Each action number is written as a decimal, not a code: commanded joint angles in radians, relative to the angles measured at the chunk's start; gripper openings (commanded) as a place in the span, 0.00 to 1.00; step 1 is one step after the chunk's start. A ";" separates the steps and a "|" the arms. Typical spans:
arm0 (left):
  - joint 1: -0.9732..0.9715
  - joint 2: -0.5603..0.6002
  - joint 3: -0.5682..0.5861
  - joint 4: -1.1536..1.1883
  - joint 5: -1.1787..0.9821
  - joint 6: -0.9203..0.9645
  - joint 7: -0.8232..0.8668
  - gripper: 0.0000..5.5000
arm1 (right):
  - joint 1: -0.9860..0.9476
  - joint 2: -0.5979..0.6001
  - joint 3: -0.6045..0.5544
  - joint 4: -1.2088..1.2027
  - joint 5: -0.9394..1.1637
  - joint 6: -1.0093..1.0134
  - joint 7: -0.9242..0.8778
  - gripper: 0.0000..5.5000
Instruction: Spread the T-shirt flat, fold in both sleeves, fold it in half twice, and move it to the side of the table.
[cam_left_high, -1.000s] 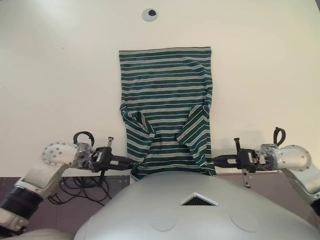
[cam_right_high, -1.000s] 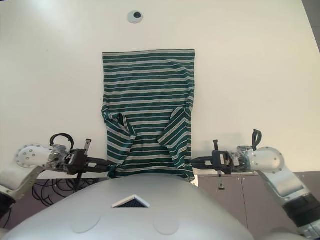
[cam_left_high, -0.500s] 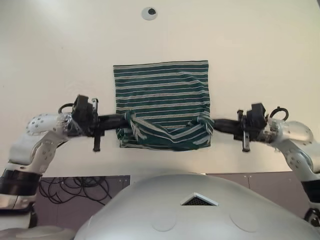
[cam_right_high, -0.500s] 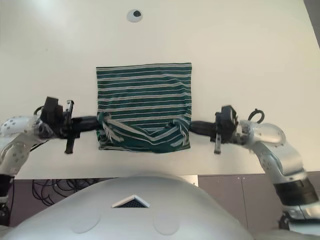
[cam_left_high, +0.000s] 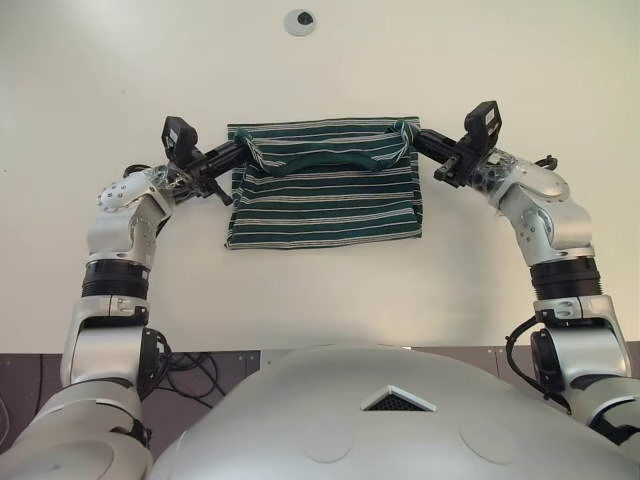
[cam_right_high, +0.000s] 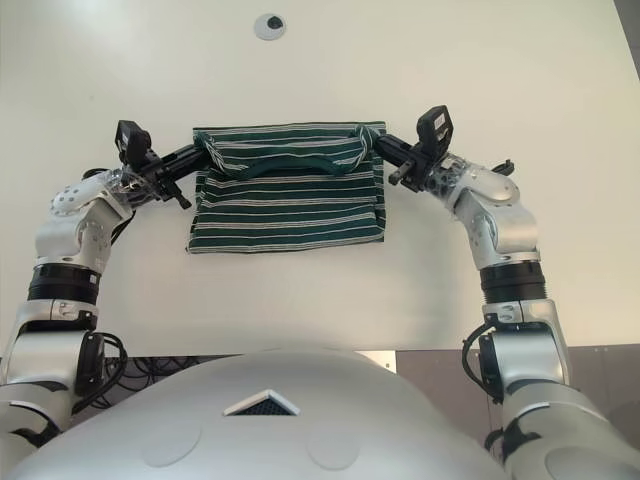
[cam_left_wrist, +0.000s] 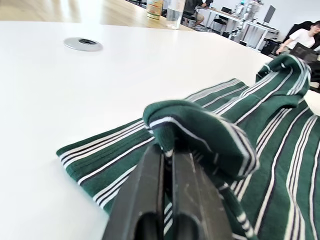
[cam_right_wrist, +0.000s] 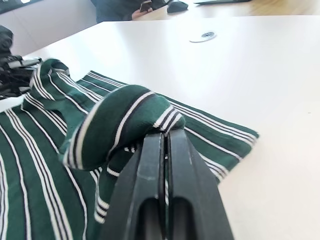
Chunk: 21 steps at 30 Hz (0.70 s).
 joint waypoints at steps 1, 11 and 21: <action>-0.037 -0.017 0.011 0.050 0.062 -0.004 0.019 0.06 | -0.037 0.048 -0.009 0.050 -0.023 0.013 0.030 0.04; -0.219 -0.086 0.131 0.208 0.040 0.198 0.146 0.31 | -0.224 0.197 -0.135 0.302 0.019 0.092 -0.010 0.25; -0.251 -0.110 0.223 0.211 0.004 0.165 0.068 0.32 | -0.274 0.189 -0.169 0.486 -0.136 -0.127 -0.048 0.25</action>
